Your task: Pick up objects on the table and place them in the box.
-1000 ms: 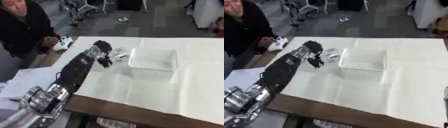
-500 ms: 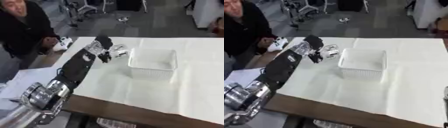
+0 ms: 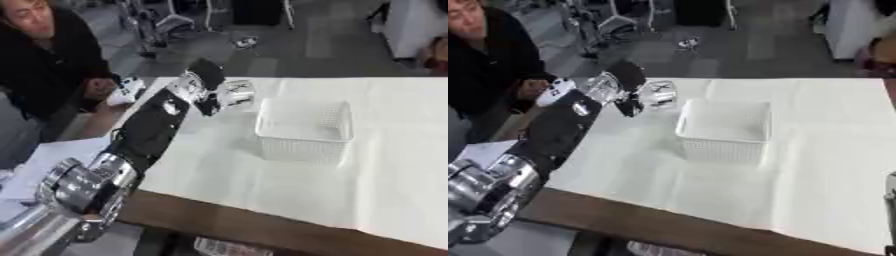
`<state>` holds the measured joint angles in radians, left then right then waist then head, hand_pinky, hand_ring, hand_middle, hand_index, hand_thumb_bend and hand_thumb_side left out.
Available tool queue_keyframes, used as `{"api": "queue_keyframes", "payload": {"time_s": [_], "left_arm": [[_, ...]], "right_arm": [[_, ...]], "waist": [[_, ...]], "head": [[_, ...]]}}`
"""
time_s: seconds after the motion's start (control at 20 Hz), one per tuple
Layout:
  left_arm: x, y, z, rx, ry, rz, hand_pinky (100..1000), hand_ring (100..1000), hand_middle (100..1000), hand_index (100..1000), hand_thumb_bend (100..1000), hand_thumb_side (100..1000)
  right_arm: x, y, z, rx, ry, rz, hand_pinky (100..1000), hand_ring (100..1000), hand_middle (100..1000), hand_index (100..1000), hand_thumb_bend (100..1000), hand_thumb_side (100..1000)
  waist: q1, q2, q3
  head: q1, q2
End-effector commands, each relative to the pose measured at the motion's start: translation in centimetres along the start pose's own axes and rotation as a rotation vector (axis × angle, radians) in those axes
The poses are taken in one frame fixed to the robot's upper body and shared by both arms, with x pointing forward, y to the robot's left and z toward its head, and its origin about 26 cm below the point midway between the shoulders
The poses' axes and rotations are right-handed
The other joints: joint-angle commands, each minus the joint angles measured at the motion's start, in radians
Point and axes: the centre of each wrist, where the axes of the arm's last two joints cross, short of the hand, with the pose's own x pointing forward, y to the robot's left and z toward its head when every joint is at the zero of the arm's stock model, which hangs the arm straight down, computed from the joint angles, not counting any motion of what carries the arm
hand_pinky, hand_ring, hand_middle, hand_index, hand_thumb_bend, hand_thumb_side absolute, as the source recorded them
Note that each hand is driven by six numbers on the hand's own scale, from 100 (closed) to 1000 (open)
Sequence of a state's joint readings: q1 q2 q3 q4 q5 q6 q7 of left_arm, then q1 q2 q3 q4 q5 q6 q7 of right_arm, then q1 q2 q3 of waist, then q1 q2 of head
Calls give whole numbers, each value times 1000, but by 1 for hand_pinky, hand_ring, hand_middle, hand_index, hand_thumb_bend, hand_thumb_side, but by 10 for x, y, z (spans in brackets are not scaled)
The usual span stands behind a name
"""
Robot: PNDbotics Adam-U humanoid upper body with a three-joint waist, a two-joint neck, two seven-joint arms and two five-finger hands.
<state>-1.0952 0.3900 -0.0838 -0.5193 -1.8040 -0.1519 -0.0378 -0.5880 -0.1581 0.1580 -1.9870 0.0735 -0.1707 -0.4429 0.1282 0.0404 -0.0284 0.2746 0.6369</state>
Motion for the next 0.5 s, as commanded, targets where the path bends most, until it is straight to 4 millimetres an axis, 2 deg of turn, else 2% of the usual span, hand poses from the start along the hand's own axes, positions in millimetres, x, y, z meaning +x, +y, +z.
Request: {"api": "queue_keyframes", "payload": {"time_s": [0.05, 0.5], "left_arm": [[-29, 18, 2, 53, 45, -32, 100, 100, 100, 147, 100, 474], [-46, 39, 6, 120, 15, -68, 100, 100, 100, 146, 100, 463]], "right_arm": [[5, 1, -3, 1, -23, -3, 436, 529, 569, 823, 228, 1000], [4, 0, -3, 4, -18, 4, 436, 529, 569, 823, 228, 1000]], "waist": [[-1, -19, 2], [2, -24, 5]], "head": [[12, -10], [13, -15]]}}
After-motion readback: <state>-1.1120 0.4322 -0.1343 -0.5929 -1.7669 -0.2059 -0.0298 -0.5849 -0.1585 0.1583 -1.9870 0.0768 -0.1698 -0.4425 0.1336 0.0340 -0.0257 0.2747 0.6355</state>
